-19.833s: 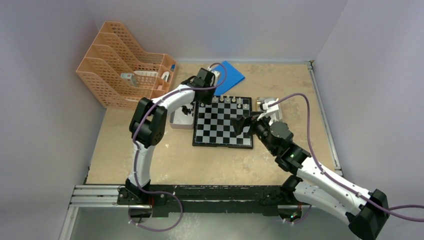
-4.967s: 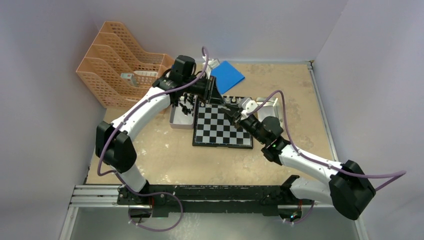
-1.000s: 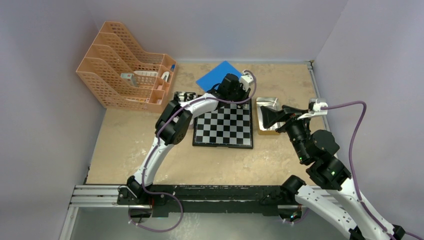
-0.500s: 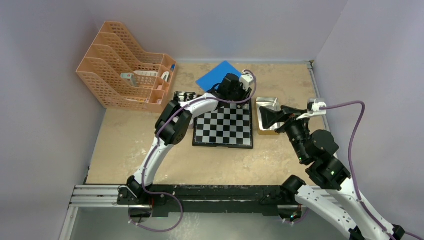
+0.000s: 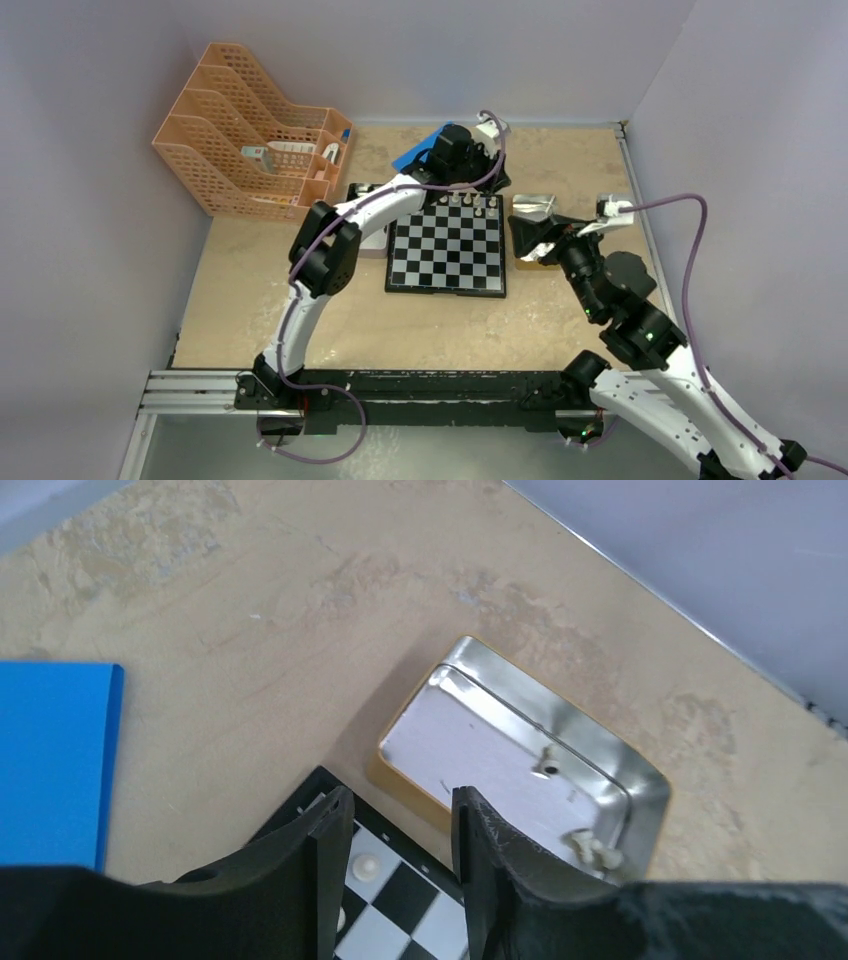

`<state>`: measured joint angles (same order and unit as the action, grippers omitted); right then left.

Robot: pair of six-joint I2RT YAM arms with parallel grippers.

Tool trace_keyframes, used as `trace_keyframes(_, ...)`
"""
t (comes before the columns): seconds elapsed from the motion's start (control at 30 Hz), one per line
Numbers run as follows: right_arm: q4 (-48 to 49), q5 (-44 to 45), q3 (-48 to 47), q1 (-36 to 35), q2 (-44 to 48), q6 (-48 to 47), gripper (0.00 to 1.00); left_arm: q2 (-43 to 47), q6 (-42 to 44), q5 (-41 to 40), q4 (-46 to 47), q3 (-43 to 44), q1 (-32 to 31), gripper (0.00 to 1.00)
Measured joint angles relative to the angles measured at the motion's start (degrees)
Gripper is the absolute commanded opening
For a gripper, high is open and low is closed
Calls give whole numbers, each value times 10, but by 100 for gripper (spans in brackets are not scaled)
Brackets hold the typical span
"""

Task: Set up the chess pieces on the board
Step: Place the chess piece on the chessboard.

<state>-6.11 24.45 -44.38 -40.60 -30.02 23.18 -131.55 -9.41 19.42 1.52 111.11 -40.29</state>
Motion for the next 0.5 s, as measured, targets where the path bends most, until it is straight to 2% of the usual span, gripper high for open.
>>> trace_keyframes(0.1,2,0,0,0,-38,15,99,39,-43,26,-4,-33,12,50)
trace_keyframes(0.17,2,0,0,0,-70,24,99,73,-75,52,-4,-66,31,66)
trace_keyframes(0.33,10,2,-1,0,-162,39,99,195,-126,81,-4,-189,110,75)
trace_keyframes(0.5,34,22,-9,2,-265,40,99,309,-120,45,-70,-250,152,83)
